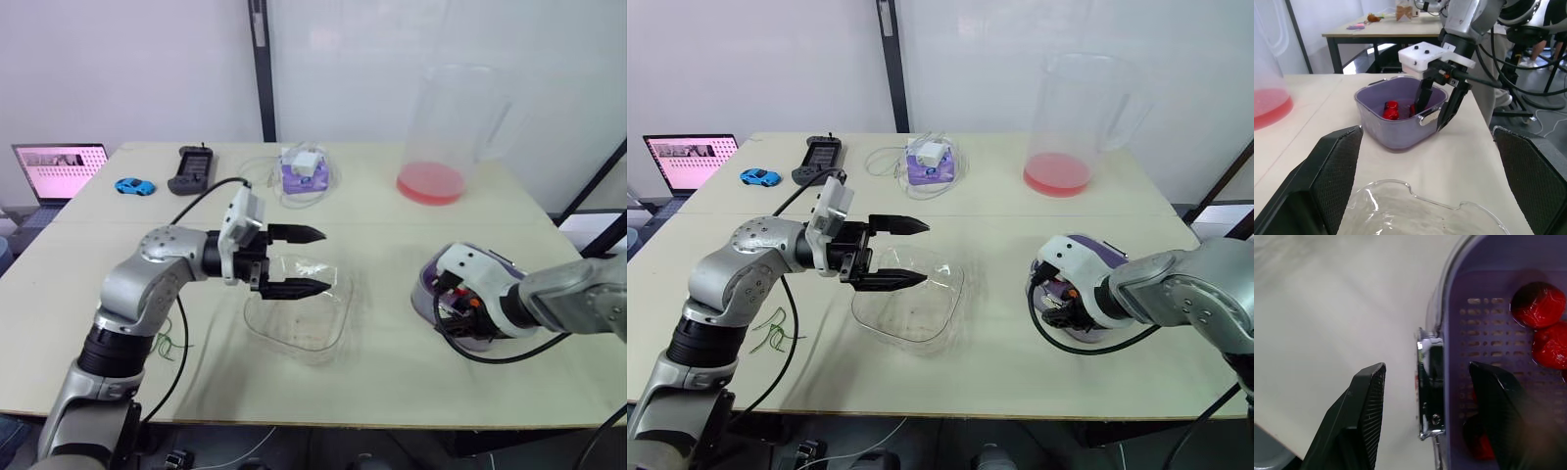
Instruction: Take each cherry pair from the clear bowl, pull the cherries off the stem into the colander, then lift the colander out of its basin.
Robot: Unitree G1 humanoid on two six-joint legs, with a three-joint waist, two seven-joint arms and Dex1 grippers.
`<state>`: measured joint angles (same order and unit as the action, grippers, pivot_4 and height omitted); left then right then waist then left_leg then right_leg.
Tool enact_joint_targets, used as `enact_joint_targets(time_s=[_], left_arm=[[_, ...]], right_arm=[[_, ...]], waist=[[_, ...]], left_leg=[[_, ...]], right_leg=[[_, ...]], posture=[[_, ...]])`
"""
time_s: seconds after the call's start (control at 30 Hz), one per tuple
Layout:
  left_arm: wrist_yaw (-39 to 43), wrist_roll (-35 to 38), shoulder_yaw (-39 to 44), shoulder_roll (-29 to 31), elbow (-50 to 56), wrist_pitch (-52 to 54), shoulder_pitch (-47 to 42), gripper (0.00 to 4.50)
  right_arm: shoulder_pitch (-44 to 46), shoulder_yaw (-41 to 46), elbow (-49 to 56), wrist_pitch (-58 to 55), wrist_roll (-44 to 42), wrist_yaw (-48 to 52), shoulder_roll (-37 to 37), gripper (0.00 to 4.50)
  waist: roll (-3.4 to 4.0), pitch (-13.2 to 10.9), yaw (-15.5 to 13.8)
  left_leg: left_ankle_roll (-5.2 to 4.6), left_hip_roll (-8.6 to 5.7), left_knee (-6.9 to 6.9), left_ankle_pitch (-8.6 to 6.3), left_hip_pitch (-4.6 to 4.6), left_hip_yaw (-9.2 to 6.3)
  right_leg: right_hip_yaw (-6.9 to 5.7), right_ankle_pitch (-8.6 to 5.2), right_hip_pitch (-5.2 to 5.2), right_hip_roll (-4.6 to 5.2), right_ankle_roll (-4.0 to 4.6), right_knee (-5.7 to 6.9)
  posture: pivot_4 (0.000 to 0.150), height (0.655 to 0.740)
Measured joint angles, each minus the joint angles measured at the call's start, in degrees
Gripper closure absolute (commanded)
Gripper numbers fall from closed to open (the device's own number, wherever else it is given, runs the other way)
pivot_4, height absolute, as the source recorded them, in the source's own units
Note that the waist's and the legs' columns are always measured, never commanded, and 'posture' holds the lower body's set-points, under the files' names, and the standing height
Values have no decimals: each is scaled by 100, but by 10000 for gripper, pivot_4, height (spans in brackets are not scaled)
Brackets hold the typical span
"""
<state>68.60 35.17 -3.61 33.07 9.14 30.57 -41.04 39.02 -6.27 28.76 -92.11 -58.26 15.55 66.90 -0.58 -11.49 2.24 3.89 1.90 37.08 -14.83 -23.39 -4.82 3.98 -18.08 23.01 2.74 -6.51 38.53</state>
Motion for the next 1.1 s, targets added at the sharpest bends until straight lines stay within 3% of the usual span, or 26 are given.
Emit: enact_joint_targets(time_s=[0.07, 0.2, 0.47, 0.6, 1.1], left_arm=[[-7, 0, 0, 0, 0, -2, 4, 0], [-9, -1, 0, 0, 0, -9, 13, 0], [-16, -21, 0, 57, 0, -10, 104, 0], [-54, -67, 0, 85, 1, -14, 104, 0], [25, -212, -29, -15, -183, -211, 75, 0]], right_arm=[[0, -25, -7, 0, 114, 11, -18, 17118], [0, -34, -33, 0, 302, 57, -43, 29292], [-6, -119, 36, 0, 410, 283, -70, 29292], [-12, -105, 52, 0, 425, 347, -70, 43048], [-173, 227, 267, -1, 349, 513, 136, 42720]], waist=[[0, 0, 2], [0, 0, 3], [0, 0, 1], [0, 0, 1], [0, 0, -7]], left_leg=[[0, 0, 0, 0, 0, 0], [0, 0, 0, 0, 0, 0], [0, 0, 0, 0, 0, 0], [0, 0, 0, 0, 0, 0], [0, 0, 0, 0, -1, 0]], right_leg=[[0, 0, 0, 0, 0, 0], [0, 0, 0, -1, 0, 0], [0, 0, 1, -1, 0, 0], [0, 0, 1, 0, 0, 1], [0, 0, 1, 0, 0, 0]], posture=[[1500, 7332], [1500, 7332], [1500, 7332], [1500, 7332], [1500, 7332]])
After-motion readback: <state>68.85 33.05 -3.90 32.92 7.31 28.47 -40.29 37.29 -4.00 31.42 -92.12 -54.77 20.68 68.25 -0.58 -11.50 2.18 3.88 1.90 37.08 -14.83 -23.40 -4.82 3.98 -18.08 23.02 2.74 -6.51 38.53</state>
